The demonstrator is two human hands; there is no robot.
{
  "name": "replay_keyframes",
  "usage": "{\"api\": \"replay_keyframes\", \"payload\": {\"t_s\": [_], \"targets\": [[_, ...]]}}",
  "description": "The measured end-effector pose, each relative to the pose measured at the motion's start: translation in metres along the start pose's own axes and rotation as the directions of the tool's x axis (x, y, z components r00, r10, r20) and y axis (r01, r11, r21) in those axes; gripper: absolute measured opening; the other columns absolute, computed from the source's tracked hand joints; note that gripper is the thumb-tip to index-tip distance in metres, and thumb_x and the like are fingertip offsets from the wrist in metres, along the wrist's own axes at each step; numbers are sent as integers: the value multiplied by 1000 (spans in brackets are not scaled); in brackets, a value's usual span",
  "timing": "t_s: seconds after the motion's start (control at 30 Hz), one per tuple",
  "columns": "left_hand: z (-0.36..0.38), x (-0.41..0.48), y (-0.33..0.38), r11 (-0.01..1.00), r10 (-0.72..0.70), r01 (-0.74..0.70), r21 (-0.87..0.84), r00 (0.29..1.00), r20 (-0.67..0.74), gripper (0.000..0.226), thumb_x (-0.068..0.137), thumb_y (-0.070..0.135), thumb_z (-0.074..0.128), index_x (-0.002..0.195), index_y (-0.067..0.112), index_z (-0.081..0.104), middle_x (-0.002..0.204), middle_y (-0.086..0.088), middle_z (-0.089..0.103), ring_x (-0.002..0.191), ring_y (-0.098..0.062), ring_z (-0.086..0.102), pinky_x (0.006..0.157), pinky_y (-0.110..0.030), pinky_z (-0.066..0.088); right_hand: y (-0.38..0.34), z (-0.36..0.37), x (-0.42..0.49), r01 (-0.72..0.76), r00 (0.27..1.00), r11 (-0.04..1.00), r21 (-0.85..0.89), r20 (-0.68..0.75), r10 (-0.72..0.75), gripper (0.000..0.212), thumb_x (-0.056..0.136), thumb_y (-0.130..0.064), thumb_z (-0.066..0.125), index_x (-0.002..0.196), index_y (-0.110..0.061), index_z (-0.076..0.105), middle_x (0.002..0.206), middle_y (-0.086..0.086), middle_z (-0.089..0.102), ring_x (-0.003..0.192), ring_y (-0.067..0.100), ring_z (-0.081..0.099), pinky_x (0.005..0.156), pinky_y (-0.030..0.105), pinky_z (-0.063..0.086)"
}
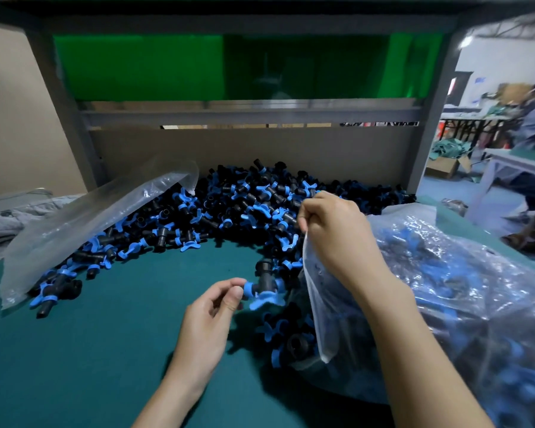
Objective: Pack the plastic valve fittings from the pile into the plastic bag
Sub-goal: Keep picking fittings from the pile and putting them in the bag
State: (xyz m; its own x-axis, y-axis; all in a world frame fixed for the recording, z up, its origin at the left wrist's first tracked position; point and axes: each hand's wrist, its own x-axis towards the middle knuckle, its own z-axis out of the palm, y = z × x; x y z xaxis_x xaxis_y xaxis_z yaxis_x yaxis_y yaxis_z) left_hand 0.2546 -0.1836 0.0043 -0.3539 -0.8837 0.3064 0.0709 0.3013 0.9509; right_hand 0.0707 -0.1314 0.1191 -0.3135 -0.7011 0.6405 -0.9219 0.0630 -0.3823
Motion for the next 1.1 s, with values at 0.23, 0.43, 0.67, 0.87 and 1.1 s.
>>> {"api": "replay_keyframes", "payload": {"t_s": [0.23, 0.43, 0.67, 0.87, 1.1], "targets": [[69, -5, 52, 996, 52, -31, -84, 966, 254, 26, 98, 2, 54, 88, 16, 74, 85, 7, 77, 77, 1, 69, 68, -11, 50, -23, -25, 5, 38, 999, 999, 20, -15, -37, 36, 73, -1, 48, 51, -27, 40, 79, -5, 54, 76, 21, 51, 59, 34, 31], [110, 11, 84, 993, 112, -95, -64, 922, 372, 55, 99, -10, 30, 63, 27, 48, 59, 13, 46, 52, 4, 45, 54, -7, 38, -26, -29, -1, 62, 998, 997, -53, 15, -62, 37, 77, -4, 48, 52, -29, 39, 78, -8, 50, 75, 18, 48, 53, 26, 24], [73, 12, 70, 961, 82, -168, 219, 931, 355, 20, 97, 6, 50, 82, 7, 63, 77, -13, 65, 73, -15, 53, 66, -29, 43, -19, -27, -10, 17, 1000, 993, 117, -19, -15, 33, 67, 1, 42, 51, -28, 40, 71, -5, 52, 72, 17, 50, 65, 35, 42], [-7, -9, 3, 860, -111, -91, 501, 927, 359, 30, 103, 20, 46, 130, 26, 56, 131, 11, 58, 126, -4, 51, 105, -15, 35, -17, -25, -10, 1, 1000, 986, 165, -28, 4, 34, 67, 3, 39, 51, -27, 40, 70, -5, 52, 69, 15, 50, 60, 32, 36], [15, -15, 3, 922, -275, 98, 374, 847, 455, 60, 93, 44, 61, 146, 30, 36, 139, 19, 48, 123, 9, 46, 101, -9, 32, -15, -22, -10, -23, 1000, 984, 179, -16, 26, 32, 66, 4, 37, 51, -25, 41, 71, -5, 52, 68, 13, 49, 58, 32, 36]]}}
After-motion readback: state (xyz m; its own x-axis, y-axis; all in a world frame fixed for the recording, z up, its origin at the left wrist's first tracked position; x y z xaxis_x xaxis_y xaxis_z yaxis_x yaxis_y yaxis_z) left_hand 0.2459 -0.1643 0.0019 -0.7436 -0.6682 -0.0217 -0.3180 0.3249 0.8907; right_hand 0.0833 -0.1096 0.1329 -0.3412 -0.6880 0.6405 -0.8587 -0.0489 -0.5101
